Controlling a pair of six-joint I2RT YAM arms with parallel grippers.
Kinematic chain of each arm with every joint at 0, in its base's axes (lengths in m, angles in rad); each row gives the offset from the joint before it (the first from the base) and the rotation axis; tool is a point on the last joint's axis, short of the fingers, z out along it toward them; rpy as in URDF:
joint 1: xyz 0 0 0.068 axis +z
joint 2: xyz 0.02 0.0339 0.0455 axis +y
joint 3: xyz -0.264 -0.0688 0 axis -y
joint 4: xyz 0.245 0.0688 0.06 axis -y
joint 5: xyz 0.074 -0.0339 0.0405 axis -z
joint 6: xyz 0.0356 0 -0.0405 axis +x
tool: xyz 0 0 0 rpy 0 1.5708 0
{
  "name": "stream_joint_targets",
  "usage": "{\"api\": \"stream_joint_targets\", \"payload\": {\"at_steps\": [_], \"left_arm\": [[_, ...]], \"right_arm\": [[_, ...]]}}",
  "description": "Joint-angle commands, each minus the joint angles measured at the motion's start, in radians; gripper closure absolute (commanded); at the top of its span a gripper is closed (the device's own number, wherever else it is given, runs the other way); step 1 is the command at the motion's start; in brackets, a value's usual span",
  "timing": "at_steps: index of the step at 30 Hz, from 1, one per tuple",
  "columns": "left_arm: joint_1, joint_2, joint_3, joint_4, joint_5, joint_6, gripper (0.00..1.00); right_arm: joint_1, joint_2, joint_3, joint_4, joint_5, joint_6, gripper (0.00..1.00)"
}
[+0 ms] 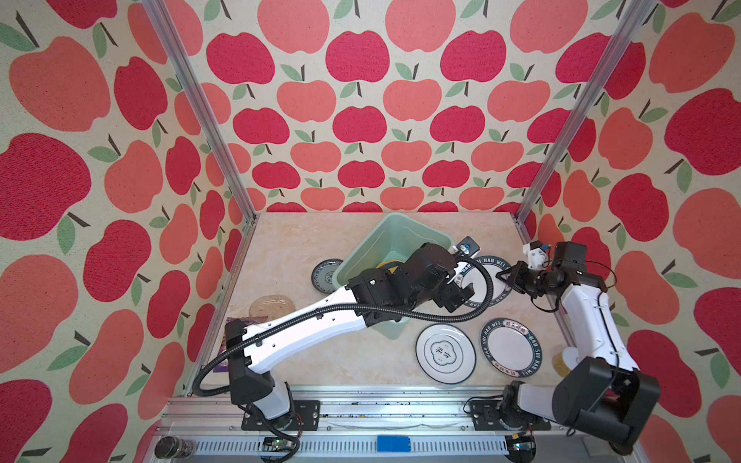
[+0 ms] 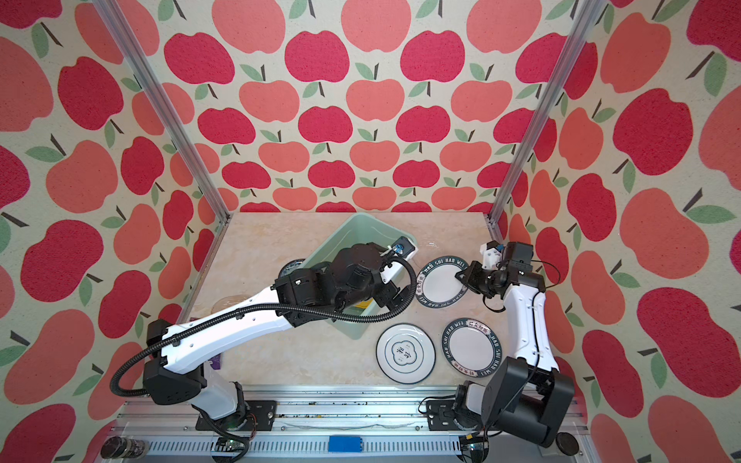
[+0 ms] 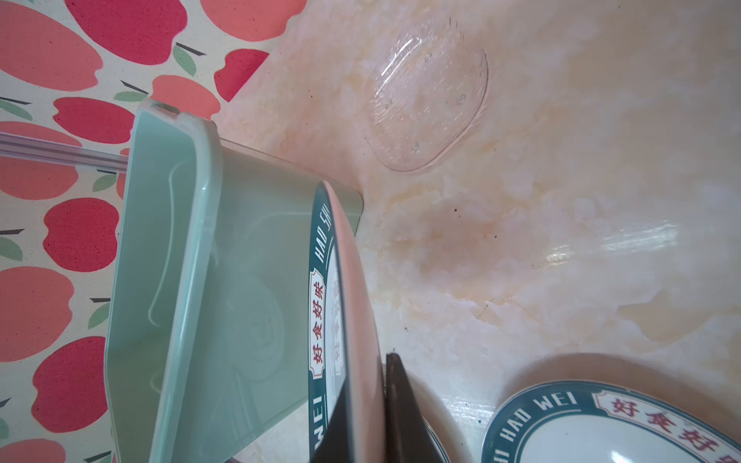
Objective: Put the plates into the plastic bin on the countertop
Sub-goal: 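Lift the green-rimmed plate with the right gripper toward the left gripper, then close the left gripper on the plate rim while the right releases it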
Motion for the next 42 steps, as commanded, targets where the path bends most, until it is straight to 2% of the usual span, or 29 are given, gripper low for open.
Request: {"api": "stream_joint_targets", "payload": {"at_steps": [1,2,6,10,13,17,23,27,32,36,42], "left_arm": [[0.033,-0.081,0.008,-0.023,-0.022,-0.107,0.01],[0.052,-0.101,0.014,-0.052,0.0,-0.142,0.01],[0.185,-0.194,0.005,-0.151,0.217,-0.338,0.01],[0.351,-0.311,-0.112,-0.081,0.433,-0.543,0.01],[0.424,-0.368,-0.181,-0.032,0.534,-0.618,0.01],[0.488,-0.398,-0.226,-0.011,0.652,-0.66,0.01],[0.601,-0.421,-0.359,0.132,0.873,-0.865,0.0],[0.64,-0.434,-0.448,0.268,0.945,-0.989,0.01],[0.646,-0.414,-0.462,0.297,0.979,-1.014,0.1],[0.645,-0.405,-0.476,0.329,0.982,-1.03,0.2],[0.646,-0.401,-0.491,0.317,0.962,-1.027,0.23]], "right_arm": [[0.01,-0.041,0.112,-0.096,0.017,0.056,1.0],[0.019,-0.044,0.147,-0.11,0.015,0.059,1.0],[0.055,-0.049,0.298,-0.152,0.022,0.101,1.0],[0.101,-0.04,0.415,-0.139,0.002,0.17,1.0],[0.148,-0.029,0.466,-0.108,-0.029,0.236,1.0],[0.244,-0.027,0.477,-0.011,-0.072,0.334,1.0],[0.437,-0.021,0.451,0.128,-0.085,0.453,1.0],[0.558,-0.008,0.433,0.177,-0.05,0.48,1.0],[0.666,-0.001,0.373,0.273,-0.013,0.543,1.0],[0.702,-0.001,0.32,0.355,0.005,0.601,1.0],[0.713,0.001,0.318,0.393,0.013,0.626,1.0]]}}
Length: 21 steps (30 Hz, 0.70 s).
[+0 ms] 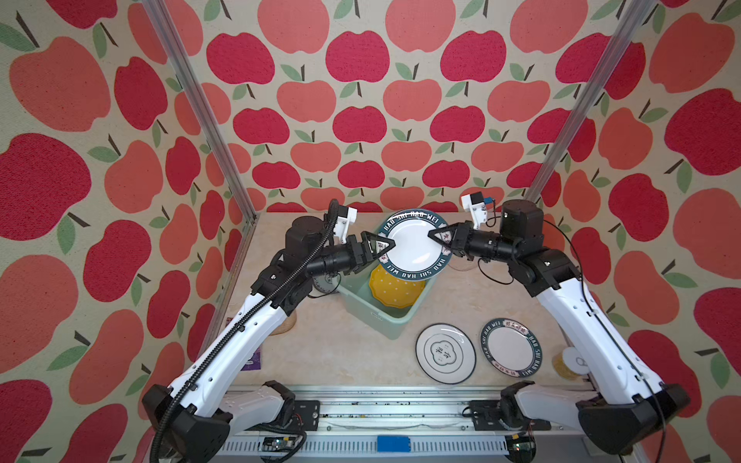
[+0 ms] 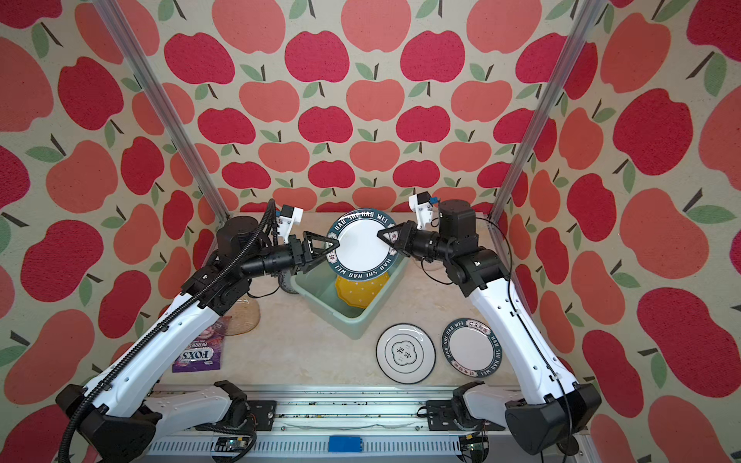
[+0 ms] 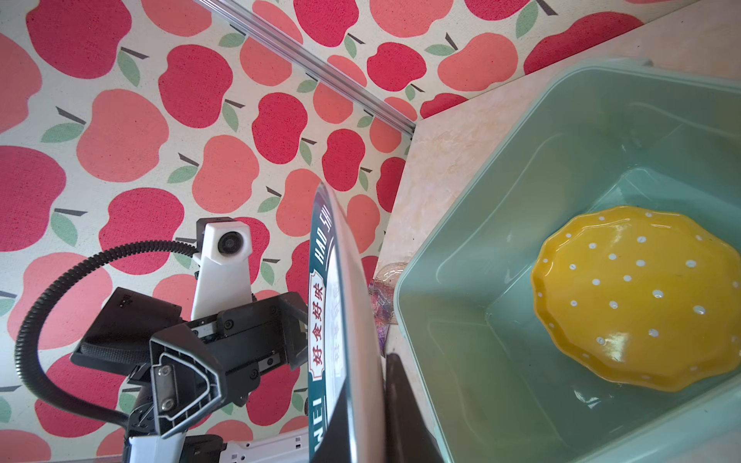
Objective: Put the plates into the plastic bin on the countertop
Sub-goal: 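Close the left gripper on the plate rim while the right releases it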
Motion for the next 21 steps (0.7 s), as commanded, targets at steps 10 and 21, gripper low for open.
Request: {"api": "stream_joint_targets", "payload": {"at_steps": [10,21], "left_arm": [[-0.003,0.024,0.007,0.039,0.014,-0.009,0.42],[-0.002,0.021,-0.006,0.041,-0.038,-0.02,0.73]], "right_arm": [[0.016,0.01,0.01,0.126,-0.03,0.077,1.0],[0.022,0.001,-0.048,0.179,-0.046,0.111,1.0]]}}
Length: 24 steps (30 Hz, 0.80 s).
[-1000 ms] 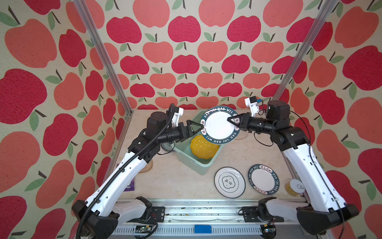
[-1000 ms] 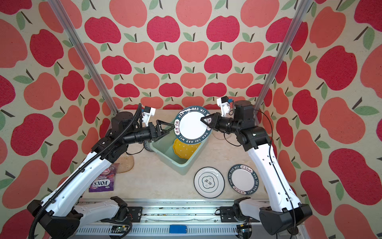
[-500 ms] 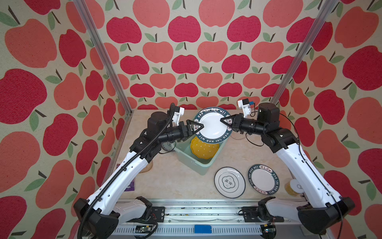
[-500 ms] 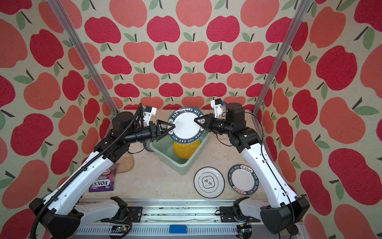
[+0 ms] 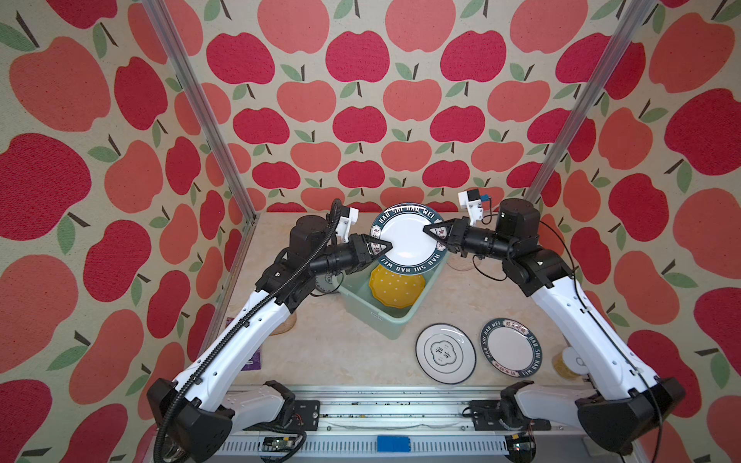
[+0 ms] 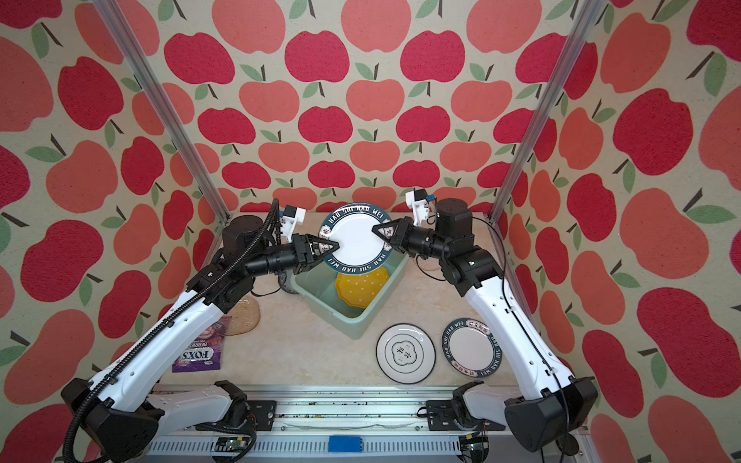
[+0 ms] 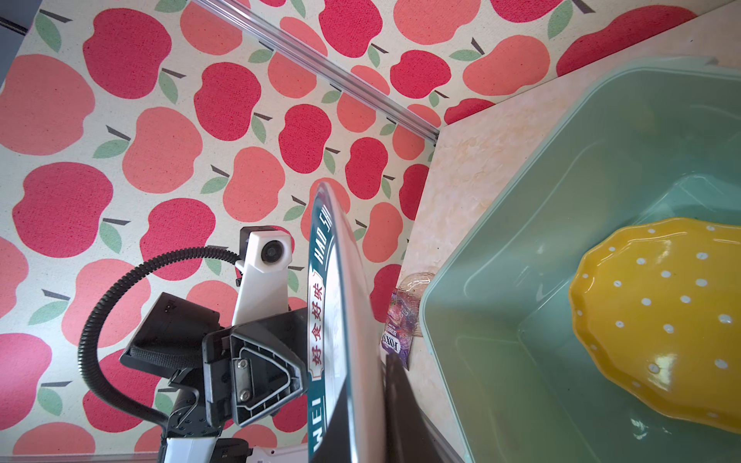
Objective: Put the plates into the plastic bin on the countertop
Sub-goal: 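Close the left gripper on the plate rim while the right releases it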
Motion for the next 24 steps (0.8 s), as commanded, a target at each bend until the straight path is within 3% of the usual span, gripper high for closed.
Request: {"api": "stream_joint_targets", "payload": {"at_steps": [1,7,9,16,24], "left_arm": [[-0.002,0.0,-0.006,0.03,-0.018,0.004,0.77],[-0.002,0.002,-0.006,0.014,-0.041,0.003,0.98],[-0.002,0.001,-0.003,0.001,-0.057,0.005,1.0],[-0.005,-0.006,0.016,-0.078,-0.165,0.005,1.0],[-0.079,-0.028,0.047,-0.233,-0.522,-0.066,1.0]], "right_arm": [[0.01,-0.01,-0.017,0.049,-0.02,0.018,1.0],[0.01,-0.009,-0.025,0.057,-0.016,0.013,0.96],[0.01,-0.005,-0.024,0.058,-0.017,0.013,0.92],[-0.01,-0.014,0.033,-0.09,0.079,-0.069,0.46],[-0.113,-0.11,0.038,-0.28,0.269,-0.124,0.39]]}}
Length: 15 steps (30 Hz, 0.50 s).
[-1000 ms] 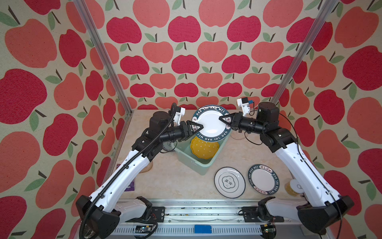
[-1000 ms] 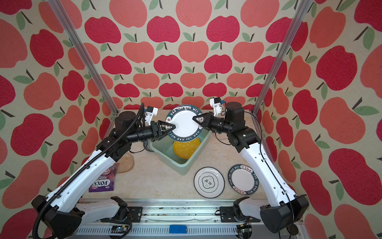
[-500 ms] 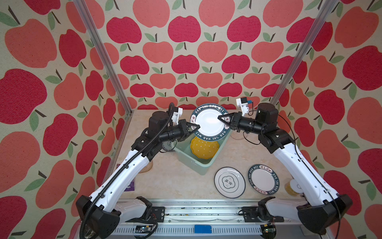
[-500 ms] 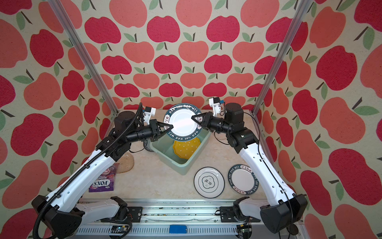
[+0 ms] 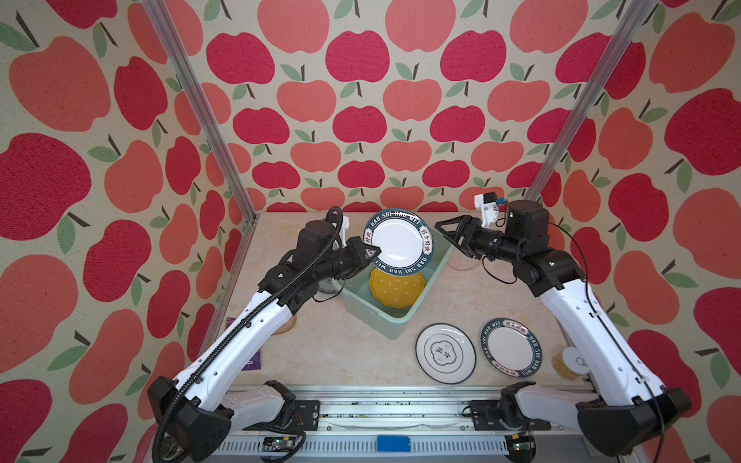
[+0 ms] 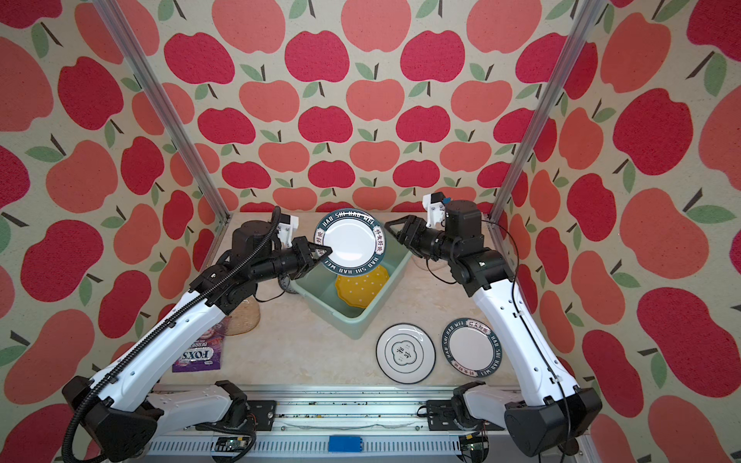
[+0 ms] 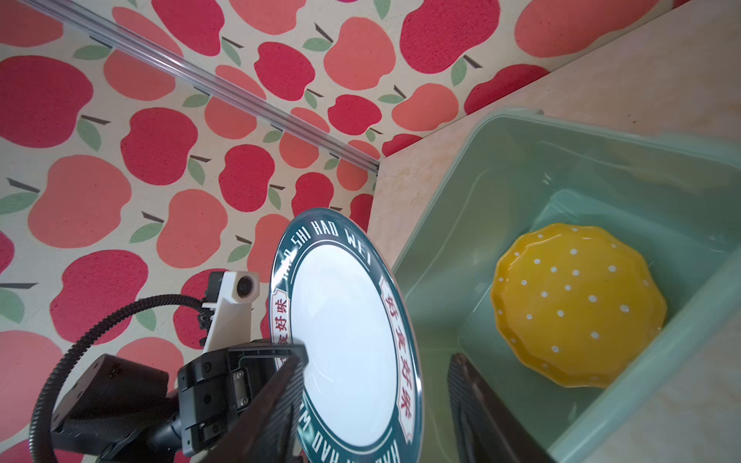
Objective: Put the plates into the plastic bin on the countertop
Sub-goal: 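Close the left gripper on the plate rim while the right releases it, then lower the green-rimmed plate into the bin with the left gripper while the right withdraws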
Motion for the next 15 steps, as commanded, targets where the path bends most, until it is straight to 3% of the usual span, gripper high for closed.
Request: {"api": "stream_joint_targets", "payload": {"at_steps": [1,8,15], "left_arm": [[-0.048,-0.021,0.064,-0.096,-0.259,-0.06,1.0],[-0.214,0.081,0.209,-0.239,-0.62,-0.234,1.0],[-0.322,0.231,0.366,-0.433,-0.82,-0.526,1.0]], "right_arm": [[-0.03,-0.072,0.008,-0.093,0.109,-0.043,0.39],[-0.06,-0.091,0.015,-0.132,0.119,-0.066,0.39],[-0.123,-0.069,0.058,-0.139,0.038,-0.066,0.4]]}}
